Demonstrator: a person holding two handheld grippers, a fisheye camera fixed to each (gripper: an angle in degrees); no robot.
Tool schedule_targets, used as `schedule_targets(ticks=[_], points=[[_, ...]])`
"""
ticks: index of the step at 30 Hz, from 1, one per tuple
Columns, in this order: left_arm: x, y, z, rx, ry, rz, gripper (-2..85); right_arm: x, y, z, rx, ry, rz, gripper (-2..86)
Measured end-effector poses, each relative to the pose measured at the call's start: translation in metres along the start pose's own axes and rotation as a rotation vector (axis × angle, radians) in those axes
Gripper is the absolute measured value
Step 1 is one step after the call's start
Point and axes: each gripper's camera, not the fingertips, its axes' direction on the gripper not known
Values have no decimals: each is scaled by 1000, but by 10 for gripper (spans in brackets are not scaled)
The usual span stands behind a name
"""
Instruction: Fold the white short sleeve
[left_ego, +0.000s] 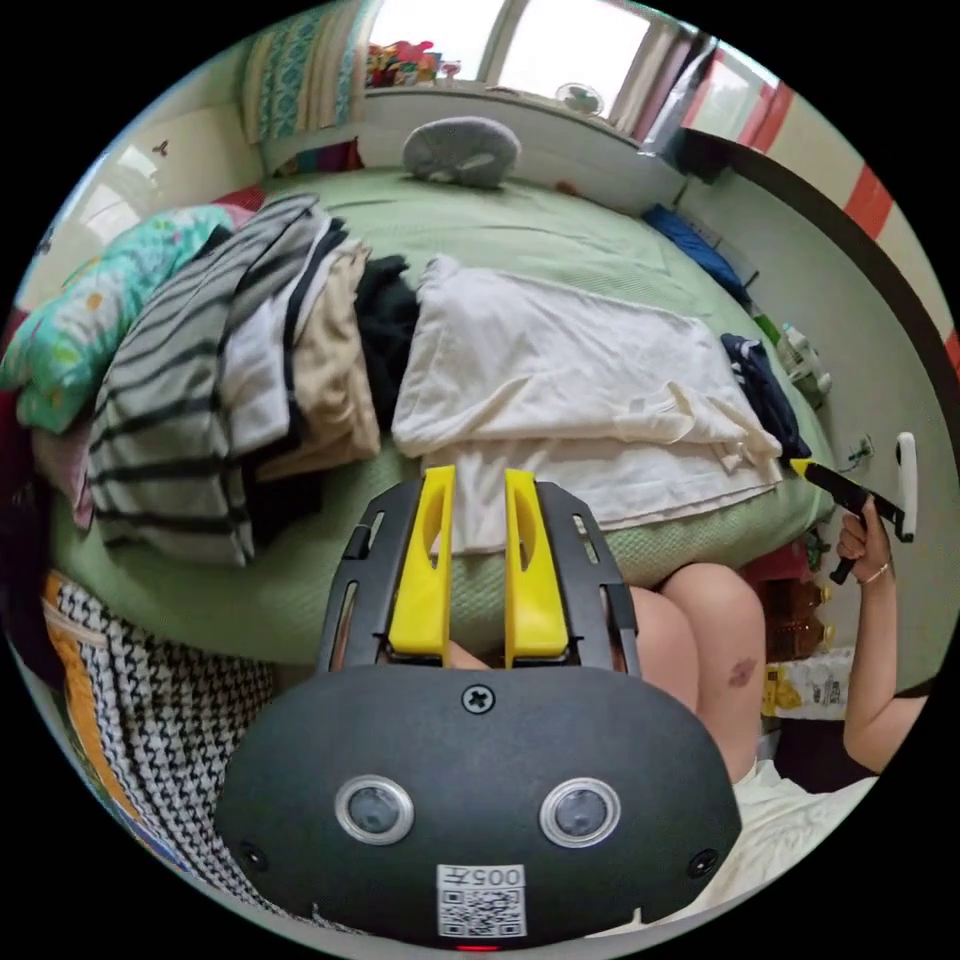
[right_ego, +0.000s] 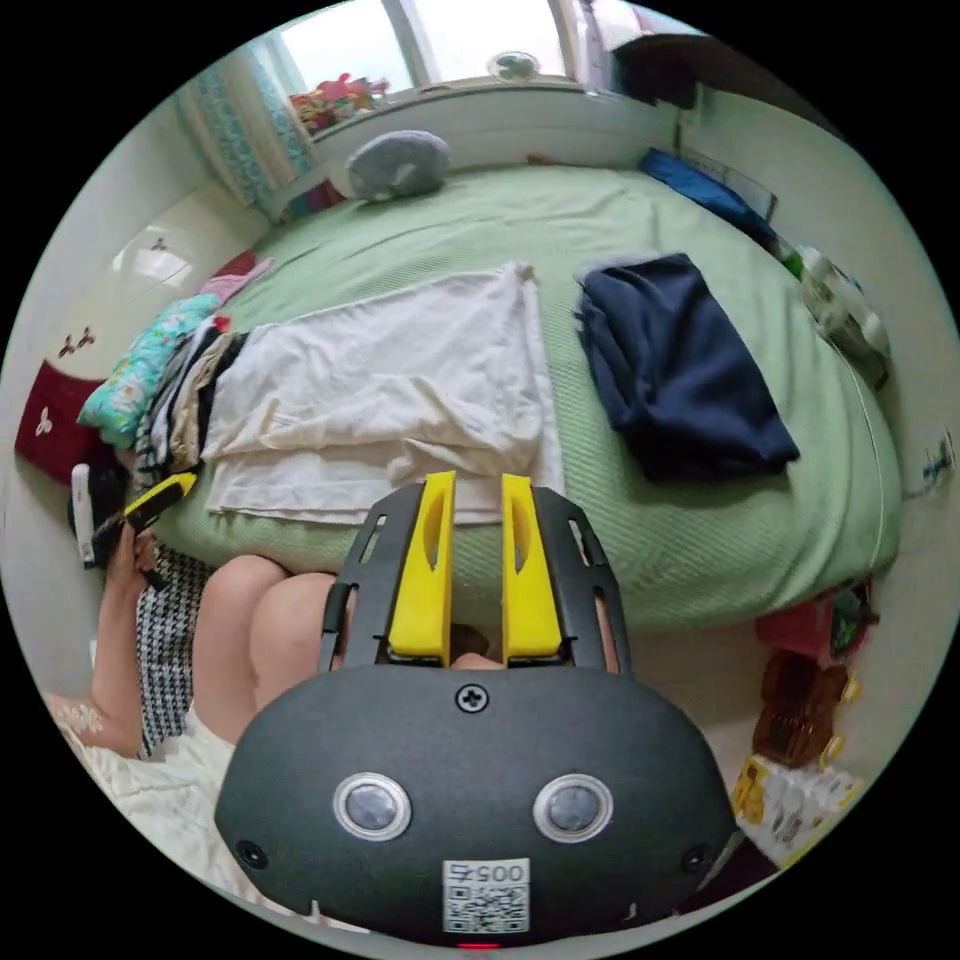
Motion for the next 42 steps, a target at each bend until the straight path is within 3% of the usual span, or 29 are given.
schedule_targets(ticks=[6, 15, 21, 34, 42], points=[[34, -45, 38, -50, -1, 139, 118, -75, -61, 45, -43, 83, -180, 81], [44, -56, 92, -170, -64, 151, 107, -106, -97, 121, -180, 173, -166, 71], [49, -49, 92, -144, -110, 134, 62, -120, -89, 128, -139, 240, -208, 17], [50, 4, 41, -74, -20, 95, 36, -115, -28, 55, 6, 65, -152, -8], [45, 62, 45, -169, 1, 20, 14, -109, 32, 85, -189, 78, -104, -12]])
